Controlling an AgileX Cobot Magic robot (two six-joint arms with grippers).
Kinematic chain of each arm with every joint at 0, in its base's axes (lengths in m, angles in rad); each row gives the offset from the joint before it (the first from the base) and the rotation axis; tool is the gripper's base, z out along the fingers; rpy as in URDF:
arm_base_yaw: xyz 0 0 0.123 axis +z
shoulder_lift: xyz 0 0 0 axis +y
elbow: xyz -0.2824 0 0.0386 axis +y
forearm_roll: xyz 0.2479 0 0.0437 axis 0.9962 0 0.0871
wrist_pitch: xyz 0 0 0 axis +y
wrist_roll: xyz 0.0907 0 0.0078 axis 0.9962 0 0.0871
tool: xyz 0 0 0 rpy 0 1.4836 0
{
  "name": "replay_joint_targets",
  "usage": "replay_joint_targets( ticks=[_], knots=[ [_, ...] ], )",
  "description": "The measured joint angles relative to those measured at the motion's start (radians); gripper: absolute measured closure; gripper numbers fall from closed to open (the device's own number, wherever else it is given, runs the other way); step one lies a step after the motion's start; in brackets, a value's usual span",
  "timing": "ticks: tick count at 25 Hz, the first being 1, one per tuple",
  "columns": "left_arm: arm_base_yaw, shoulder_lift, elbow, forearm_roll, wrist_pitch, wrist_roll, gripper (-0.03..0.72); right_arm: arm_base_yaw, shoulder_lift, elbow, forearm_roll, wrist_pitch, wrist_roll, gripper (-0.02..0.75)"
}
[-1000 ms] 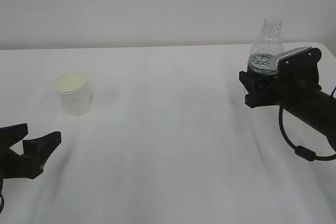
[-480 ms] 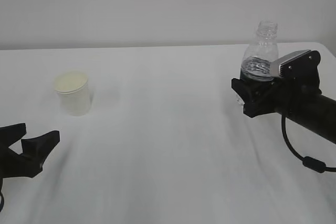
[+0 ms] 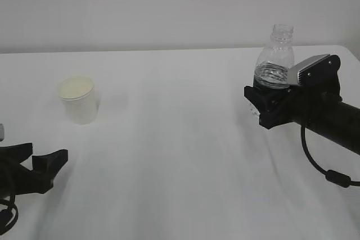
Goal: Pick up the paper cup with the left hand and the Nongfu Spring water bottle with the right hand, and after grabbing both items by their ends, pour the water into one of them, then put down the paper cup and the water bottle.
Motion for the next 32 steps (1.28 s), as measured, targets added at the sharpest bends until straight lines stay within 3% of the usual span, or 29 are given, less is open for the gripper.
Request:
replay_joint_targets(
  ticks=[32],
  knots=[
    [0.000, 0.221, -0.287, -0.008, -0.002, 0.015, 0.069, 0.000, 0.000, 0.000, -0.016, 0.000, 0.035, 0.263]
  ],
)
